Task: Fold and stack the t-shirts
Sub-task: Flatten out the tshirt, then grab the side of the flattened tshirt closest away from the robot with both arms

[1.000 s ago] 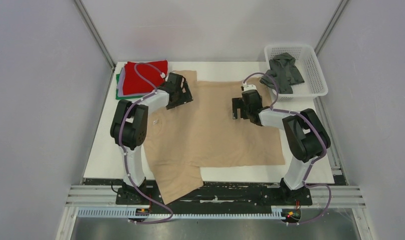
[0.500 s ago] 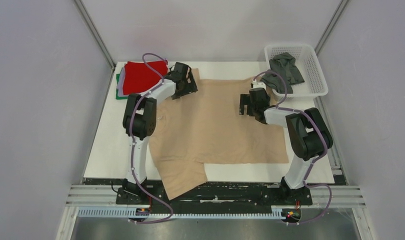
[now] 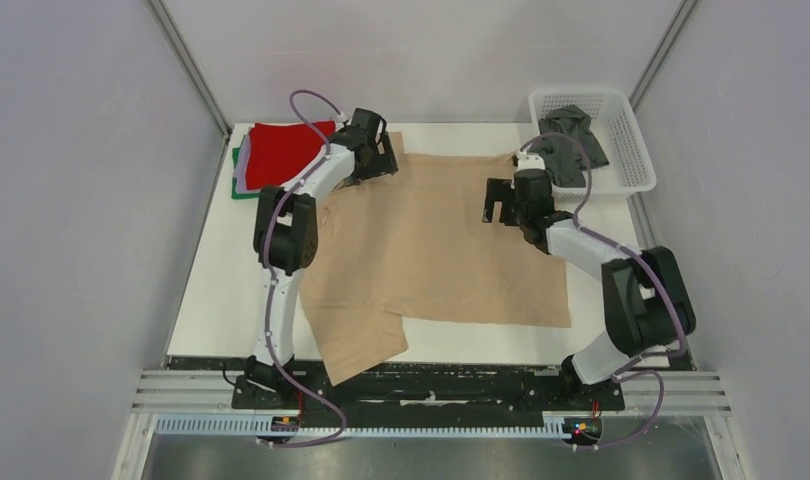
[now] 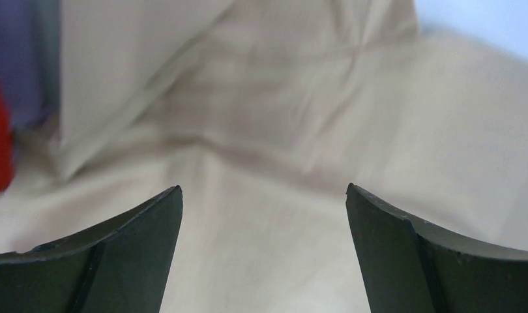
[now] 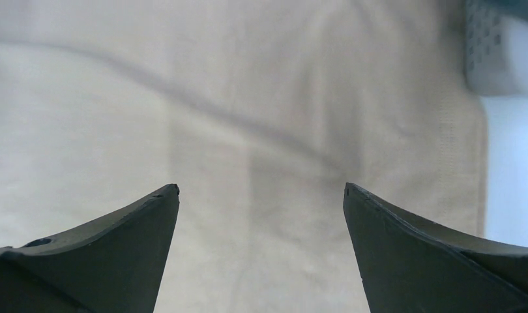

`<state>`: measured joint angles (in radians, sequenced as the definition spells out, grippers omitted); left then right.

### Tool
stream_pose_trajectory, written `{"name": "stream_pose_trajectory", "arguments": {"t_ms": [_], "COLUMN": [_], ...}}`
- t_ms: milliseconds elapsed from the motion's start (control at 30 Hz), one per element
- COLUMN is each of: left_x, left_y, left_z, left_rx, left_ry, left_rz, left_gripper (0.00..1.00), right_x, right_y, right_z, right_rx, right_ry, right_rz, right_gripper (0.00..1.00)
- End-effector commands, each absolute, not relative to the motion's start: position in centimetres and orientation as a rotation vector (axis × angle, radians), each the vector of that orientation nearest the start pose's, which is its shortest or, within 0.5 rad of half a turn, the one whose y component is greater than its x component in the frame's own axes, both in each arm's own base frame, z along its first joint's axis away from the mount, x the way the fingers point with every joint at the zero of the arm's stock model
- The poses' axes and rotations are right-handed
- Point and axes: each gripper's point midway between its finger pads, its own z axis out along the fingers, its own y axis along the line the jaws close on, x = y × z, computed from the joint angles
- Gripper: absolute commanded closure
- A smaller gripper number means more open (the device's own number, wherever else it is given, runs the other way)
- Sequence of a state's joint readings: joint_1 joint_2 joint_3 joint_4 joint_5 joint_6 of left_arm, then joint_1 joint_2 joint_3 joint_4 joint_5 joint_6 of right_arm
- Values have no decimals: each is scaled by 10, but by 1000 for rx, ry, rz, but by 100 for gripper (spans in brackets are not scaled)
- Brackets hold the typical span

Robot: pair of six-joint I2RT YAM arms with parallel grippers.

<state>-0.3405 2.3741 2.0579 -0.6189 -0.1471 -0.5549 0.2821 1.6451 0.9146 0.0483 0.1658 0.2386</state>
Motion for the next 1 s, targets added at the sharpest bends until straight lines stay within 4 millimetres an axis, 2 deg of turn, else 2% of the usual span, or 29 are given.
{"name": "stream_pose_trajectory", "arguments": {"t_ms": [0, 67, 100, 167, 300, 367, 433, 533, 600, 733, 833, 967], "left_x": [498, 447, 424, 365, 261, 215, 179, 137, 113, 71, 54, 46], "left_y": [-193, -193, -193, -188, -155, -131, -116, -107, -113, -118, -121, -139], "left_z": [158, 170, 173, 161, 127, 115, 106, 98, 88, 62, 50, 35], "left_rx": [-206, -194, -200, -201, -245, -247, -239, -213, -177, -148, -97, -36], "left_ry": [2372, 2367, 2361, 2404, 2529, 2595, 2663, 2754, 2821, 2947, 2997, 3031], "left_rz": [-218, -230, -238, -229, -133, -21, 34, 70, 24, 25, 46, -53], "left_gripper": [0, 0, 0, 0, 0, 0, 0, 0, 2, 16, 22, 29], "right_x": [396, 375, 365, 349, 325, 317, 311, 307, 306, 304, 303, 302], "right_y": [102, 96, 92, 86, 77, 71, 64, 53, 48, 42, 37, 33], "right_z": [123, 125, 120, 117, 108, 110, 108, 110, 112, 114, 110, 106], "right_rx": [99, 161, 199, 264, 282, 283, 290, 318, 331, 337, 353, 361], "right_ry": [2100, 2079, 2083, 2069, 2060, 2035, 2023, 2003, 1995, 1988, 1996, 2010], "right_rz": [214, 254, 275, 320, 340, 320, 288, 235, 211, 177, 141, 112], "right_gripper": [2, 2, 1, 1, 1, 1, 1, 1, 1, 1, 1, 1]}}
